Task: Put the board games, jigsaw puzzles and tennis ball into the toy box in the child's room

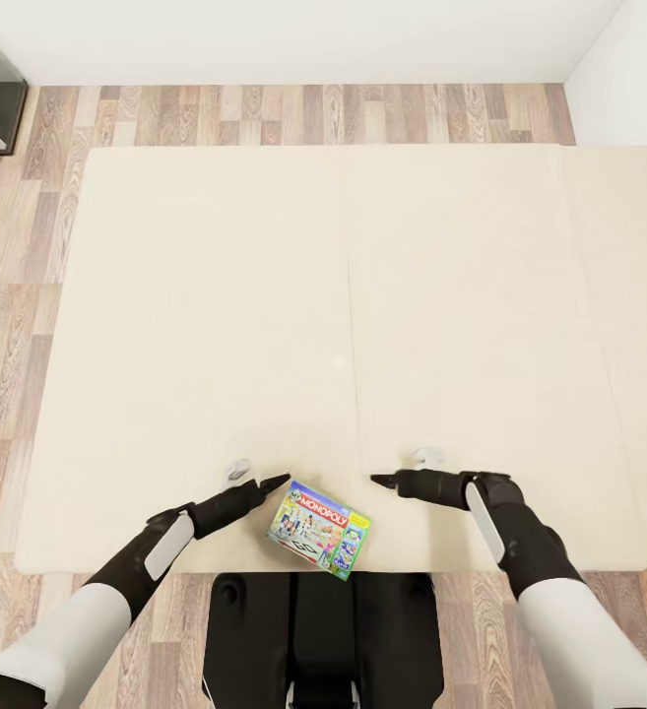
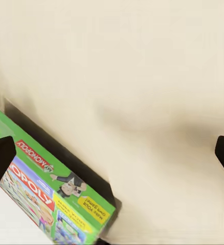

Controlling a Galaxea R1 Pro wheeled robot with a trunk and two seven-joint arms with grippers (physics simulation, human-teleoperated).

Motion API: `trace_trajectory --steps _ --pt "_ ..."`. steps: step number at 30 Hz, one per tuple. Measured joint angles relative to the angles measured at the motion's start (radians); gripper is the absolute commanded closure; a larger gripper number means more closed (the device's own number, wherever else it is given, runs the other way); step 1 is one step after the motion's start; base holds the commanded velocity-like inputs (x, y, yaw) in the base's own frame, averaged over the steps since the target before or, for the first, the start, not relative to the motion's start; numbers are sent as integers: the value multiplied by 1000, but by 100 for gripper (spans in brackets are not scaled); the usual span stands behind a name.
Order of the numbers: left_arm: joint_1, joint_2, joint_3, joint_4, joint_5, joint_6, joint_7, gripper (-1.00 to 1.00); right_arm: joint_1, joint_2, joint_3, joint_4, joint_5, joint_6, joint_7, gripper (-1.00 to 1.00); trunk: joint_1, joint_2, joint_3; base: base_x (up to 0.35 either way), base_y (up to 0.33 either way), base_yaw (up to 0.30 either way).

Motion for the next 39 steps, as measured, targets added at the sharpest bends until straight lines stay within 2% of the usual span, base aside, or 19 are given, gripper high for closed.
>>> trace_trajectory --steps 4,10,39 --pt "11 5 -3 2 1 6 -15 -100 22 -22 3 -6 -6 28 1 -100 0 0 0 0 0 0" --pt "19 9 -5 3 2 10 -25 -100 37 -34 4 -10 -7 40 1 -100 0 0 0 0 0 0" --pt "39 15 -4 4 3 17 -42 -100 48 -42 4 -28 -2 50 1 -100 0 0 0 0 0 0"
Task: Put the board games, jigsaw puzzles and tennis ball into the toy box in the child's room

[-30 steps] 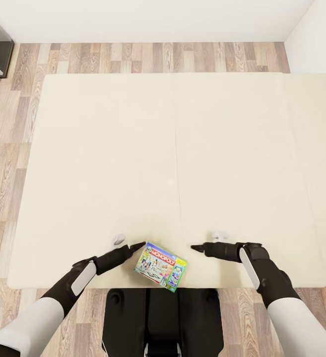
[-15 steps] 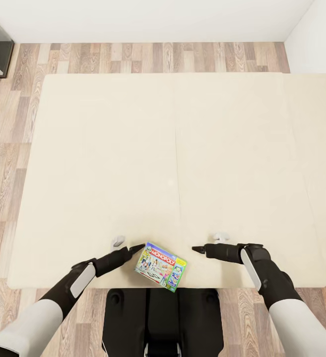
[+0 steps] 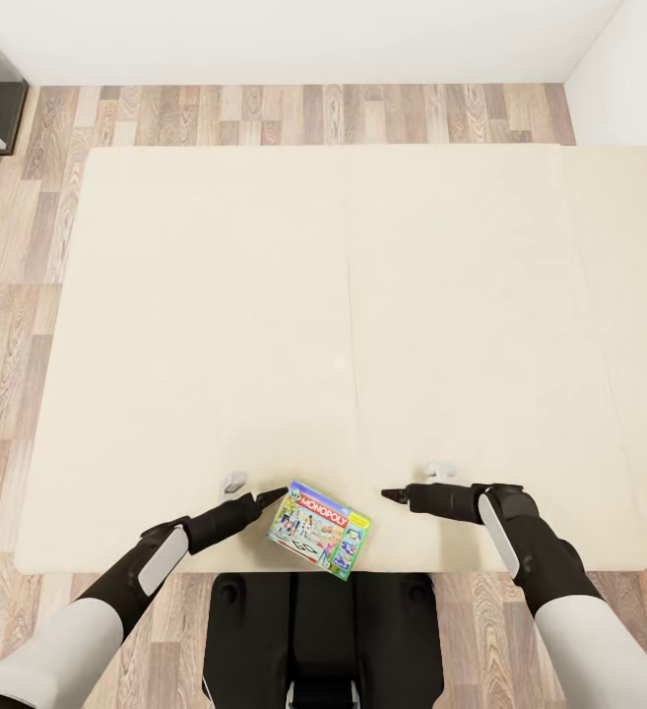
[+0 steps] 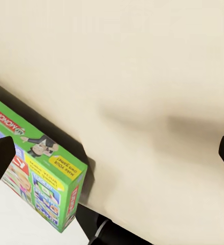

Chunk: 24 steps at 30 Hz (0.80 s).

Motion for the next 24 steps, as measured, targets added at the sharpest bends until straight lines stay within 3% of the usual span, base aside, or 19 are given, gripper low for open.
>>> trace_trajectory --steps 17,24 --pt "2 7 0 0 -3 2 -35 -100 32 -1 3 -68 0 2 3 -100 0 0 0 0 0 0" --pt "3 9 0 0 -6 -2 -59 -100 41 -1 3 -82 0 3 35 -100 0 0 0 0 0 0"
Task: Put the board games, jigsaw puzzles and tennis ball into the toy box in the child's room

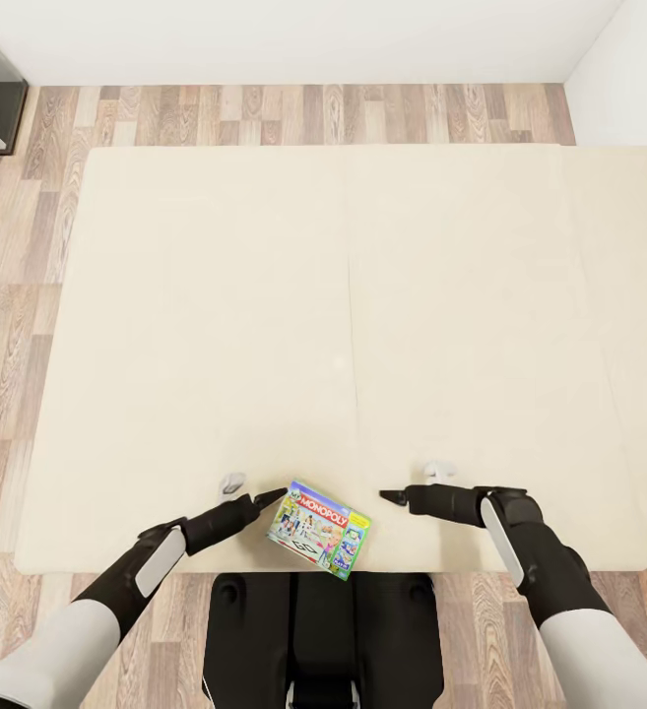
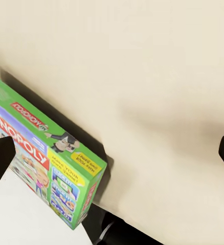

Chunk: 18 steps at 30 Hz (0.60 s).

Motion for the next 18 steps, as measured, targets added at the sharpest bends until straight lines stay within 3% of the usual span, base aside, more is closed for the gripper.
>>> trace_trajectory --steps 9,18 --pt "9 7 1 0 -1 0 -41 -100 5 2 1 -7 6 0 61 -100 0 0 0 0 0 0" --pt "15 11 1 0 -2 0 -50 -100 9 3 8 -8 10 0 79 -100 0 0 0 0 0 0"
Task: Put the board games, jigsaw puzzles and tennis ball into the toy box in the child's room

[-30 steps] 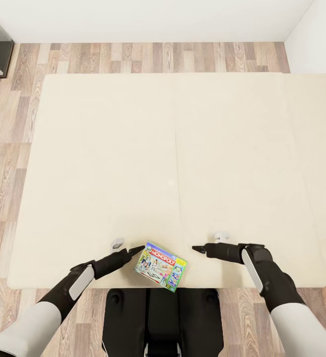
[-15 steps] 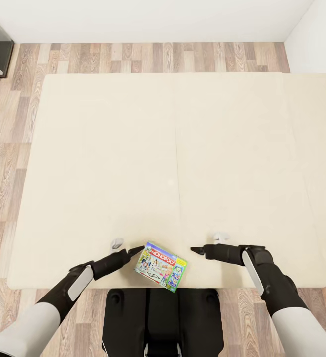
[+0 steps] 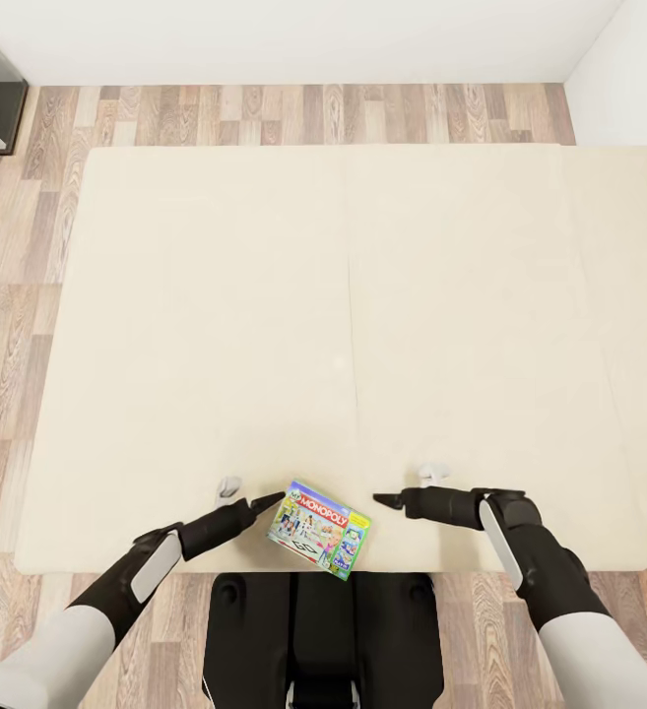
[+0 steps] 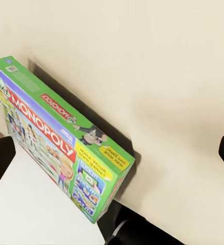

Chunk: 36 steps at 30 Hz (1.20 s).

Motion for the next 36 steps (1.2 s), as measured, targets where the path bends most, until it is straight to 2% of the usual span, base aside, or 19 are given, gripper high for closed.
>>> trace_trajectory --steps 29,36 --pt "3 4 0 12 -7 1 3 -100 2 16 15 22 4 -3 3 -100 0 0 0 0 0 0" --pt "3 5 0 14 -8 1 12 -100 2 20 35 37 5 -5 2 -100 0 0 0 0 0 0"
